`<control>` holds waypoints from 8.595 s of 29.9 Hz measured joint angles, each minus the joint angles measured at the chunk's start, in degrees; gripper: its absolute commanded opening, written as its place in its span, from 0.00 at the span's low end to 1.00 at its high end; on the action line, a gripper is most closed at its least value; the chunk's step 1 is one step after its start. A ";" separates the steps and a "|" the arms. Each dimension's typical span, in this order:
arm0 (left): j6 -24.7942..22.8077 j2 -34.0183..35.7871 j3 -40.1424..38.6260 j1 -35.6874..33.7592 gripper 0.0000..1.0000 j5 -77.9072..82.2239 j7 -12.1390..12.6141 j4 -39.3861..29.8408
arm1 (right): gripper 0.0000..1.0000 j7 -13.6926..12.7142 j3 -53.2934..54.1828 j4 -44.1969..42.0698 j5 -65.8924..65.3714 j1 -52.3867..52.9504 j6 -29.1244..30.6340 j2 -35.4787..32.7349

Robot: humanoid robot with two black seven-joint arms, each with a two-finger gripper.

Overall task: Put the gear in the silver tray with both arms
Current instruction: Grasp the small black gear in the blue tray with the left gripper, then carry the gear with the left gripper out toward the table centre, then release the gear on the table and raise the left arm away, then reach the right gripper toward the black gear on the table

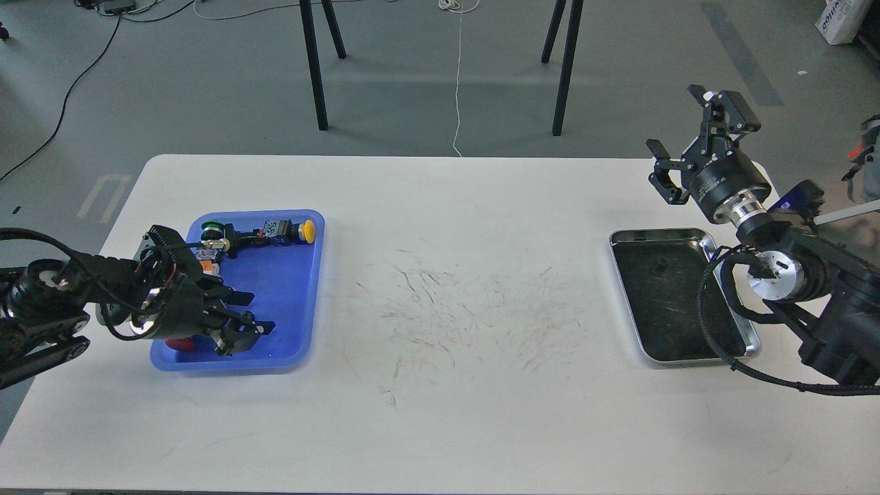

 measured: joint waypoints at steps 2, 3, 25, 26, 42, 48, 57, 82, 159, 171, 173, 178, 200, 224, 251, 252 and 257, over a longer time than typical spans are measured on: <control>0.00 -0.31 0.02 0.38 0.62 0.08 0.00 0.39 | 0.98 0.00 0.00 0.01 0.04 0.01 -0.02 0.09; 0.00 -0.38 0.03 0.57 0.62 0.18 0.00 0.52 | 0.98 0.00 0.00 0.02 0.04 0.02 -0.02 0.13; 0.82 -0.69 -0.05 1.24 0.30 2.96 -0.02 1.86 | 0.98 0.09 0.09 0.28 0.07 0.09 -0.10 0.16; 0.85 -0.72 -0.06 1.18 0.29 3.20 -0.02 2.00 | 0.98 0.09 0.09 0.29 0.07 0.09 -0.10 0.16; 0.98 -0.91 -0.12 0.86 0.23 5.26 0.00 2.14 | 0.98 0.08 0.00 0.22 0.07 0.02 -0.11 0.15; 0.93 -0.93 -0.32 -0.01 0.23 5.08 0.08 2.12 | 0.98 0.09 0.00 0.11 0.07 -0.01 -0.11 0.16; 0.80 -0.99 -1.00 -3.06 0.23 2.32 0.01 1.75 | 0.98 0.08 0.00 0.07 0.02 -0.09 -0.11 0.16; -4.50 -12.26 -2.38 -6.91 0.24 -19.88 0.01 0.88 | 0.98 0.03 -0.13 -0.10 -0.02 -0.85 -0.11 0.07; -4.47 -44.67 -1.33 -6.13 0.26 -27.29 0.00 28.65 | 0.98 0.00 -0.68 -0.09 -0.20 -1.04 -0.05 -0.20; -3.54 -44.67 -0.40 -3.94 0.27 -27.30 0.00 28.76 | 0.98 0.00 -0.80 -0.18 -0.20 -0.89 -0.10 0.11; -3.52 -44.67 -0.40 -3.45 0.27 -27.30 0.00 28.72 | 0.98 0.00 -0.85 -0.18 -0.21 -0.88 -0.10 0.14; -3.52 -44.67 -0.47 -3.03 0.27 -27.41 0.00 28.47 | 0.98 0.00 -0.88 -0.18 -0.20 -0.88 -0.10 0.15; -3.69 -44.67 -0.67 -2.92 0.28 -27.84 0.00 24.34 | 0.98 0.02 -0.97 -0.37 -0.20 -0.97 -0.11 0.15; -4.82 -44.68 -1.97 -11.86 0.72 -42.86 0.00 23.86 | 0.98 -0.01 -1.94 -1.89 -0.26 -1.21 0.14 0.20; -4.19 -44.68 -23.69 -14.02 1.00 -74.87 0.01 33.58 | 0.98 0.93 -6.77 0.84 -43.43 0.75 0.71 1.29; -4.20 -44.65 -23.96 -13.67 1.00 -75.74 0.01 33.70 | 0.98 0.94 -6.77 0.89 -44.11 1.04 0.70 1.32; -4.22 -44.14 -24.43 -12.29 1.00 -80.33 0.01 35.23 | 0.98 0.95 -6.77 1.00 -45.52 1.69 0.61 2.10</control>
